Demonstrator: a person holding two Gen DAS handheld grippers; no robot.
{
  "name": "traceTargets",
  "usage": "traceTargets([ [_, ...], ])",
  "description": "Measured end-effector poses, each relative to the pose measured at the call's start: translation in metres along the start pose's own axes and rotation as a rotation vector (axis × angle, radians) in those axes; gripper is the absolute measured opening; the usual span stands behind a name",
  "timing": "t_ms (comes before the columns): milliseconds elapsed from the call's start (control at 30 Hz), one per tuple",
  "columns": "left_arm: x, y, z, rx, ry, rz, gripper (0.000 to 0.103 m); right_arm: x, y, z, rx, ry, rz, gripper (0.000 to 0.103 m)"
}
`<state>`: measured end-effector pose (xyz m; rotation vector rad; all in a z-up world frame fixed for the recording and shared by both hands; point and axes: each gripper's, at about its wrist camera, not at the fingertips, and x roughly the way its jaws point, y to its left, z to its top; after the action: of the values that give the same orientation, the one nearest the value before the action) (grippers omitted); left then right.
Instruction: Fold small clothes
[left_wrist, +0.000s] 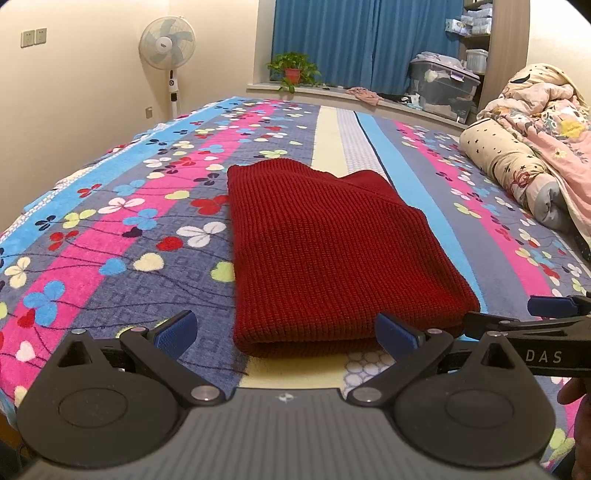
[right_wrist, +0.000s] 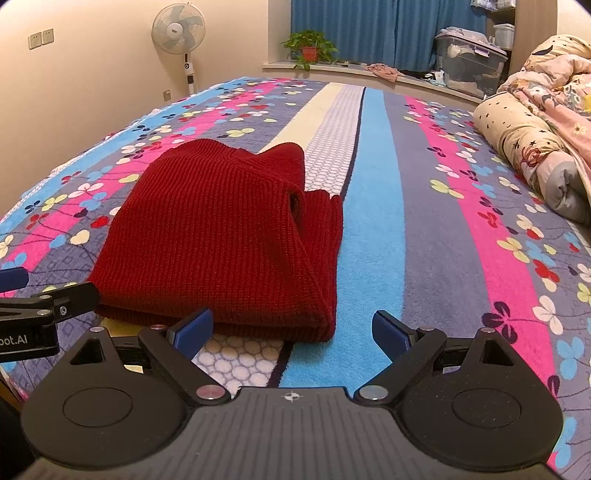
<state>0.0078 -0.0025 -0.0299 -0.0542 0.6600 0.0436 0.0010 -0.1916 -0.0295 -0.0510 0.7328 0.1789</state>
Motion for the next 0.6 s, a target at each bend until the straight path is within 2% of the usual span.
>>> traceTargets([
  [600,-0.0027,-0.0018,0.0003,0.001,-0.004,-0.004,0.103,0.0006,-0.0002,-0.0001,-0.004,0.002,0.000,0.093],
])
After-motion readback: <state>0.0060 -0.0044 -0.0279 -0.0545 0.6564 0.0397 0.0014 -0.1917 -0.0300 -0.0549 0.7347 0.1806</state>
